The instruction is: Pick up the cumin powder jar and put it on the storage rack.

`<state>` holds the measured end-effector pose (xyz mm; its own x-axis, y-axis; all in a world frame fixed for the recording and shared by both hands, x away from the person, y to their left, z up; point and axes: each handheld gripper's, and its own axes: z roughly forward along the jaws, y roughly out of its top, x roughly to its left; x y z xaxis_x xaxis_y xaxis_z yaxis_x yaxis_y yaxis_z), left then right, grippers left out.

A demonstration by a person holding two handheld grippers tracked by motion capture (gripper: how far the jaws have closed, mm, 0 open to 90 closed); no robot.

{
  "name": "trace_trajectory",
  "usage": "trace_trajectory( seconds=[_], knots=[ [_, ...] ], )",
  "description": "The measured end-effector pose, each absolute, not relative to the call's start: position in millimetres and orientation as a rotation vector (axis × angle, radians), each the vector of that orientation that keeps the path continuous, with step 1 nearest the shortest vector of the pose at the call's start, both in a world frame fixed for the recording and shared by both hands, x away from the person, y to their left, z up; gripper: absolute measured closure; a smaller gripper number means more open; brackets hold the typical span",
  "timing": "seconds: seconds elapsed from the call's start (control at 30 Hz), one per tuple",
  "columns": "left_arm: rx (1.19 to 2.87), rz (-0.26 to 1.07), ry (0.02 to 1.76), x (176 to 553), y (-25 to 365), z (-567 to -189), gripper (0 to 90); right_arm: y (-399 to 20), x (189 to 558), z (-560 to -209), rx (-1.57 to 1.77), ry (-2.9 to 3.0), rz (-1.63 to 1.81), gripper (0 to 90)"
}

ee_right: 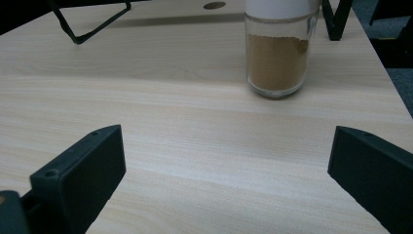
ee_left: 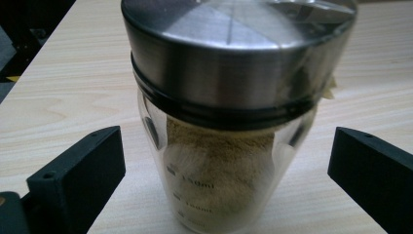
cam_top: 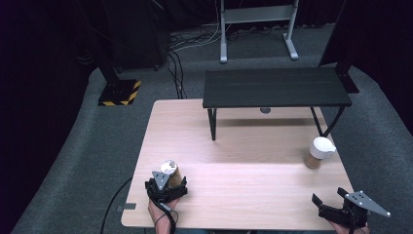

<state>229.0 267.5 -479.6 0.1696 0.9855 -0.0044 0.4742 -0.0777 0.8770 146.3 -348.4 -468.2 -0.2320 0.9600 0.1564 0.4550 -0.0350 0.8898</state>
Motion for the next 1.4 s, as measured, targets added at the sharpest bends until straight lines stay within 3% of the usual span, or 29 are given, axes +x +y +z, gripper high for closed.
trace_trajectory(
  seconds=[0.33,0.37,0.43,0.47,1.4],
  knots=[
    [1.648,0.836,1.432,240,266,-480,0.3,-347,148,-468,1.496,1.717,1.227,0.0],
    [1.642,0.825,1.431,242,268,-481,2.5,-348,149,-468,1.494,1.719,1.228,0.0],
    [1.628,0.780,1.435,246,273,-483,28.7,-347,149,-468,1.495,1.716,1.226,0.0],
    [1.625,0.804,1.433,245,270,-485,29.4,-347,149,-468,1.496,1.714,1.226,0.0],
    [1.634,0.815,1.378,237,273,-474,30.4,-348,148,-467,1.500,1.703,1.210,0.0]
  ],
)
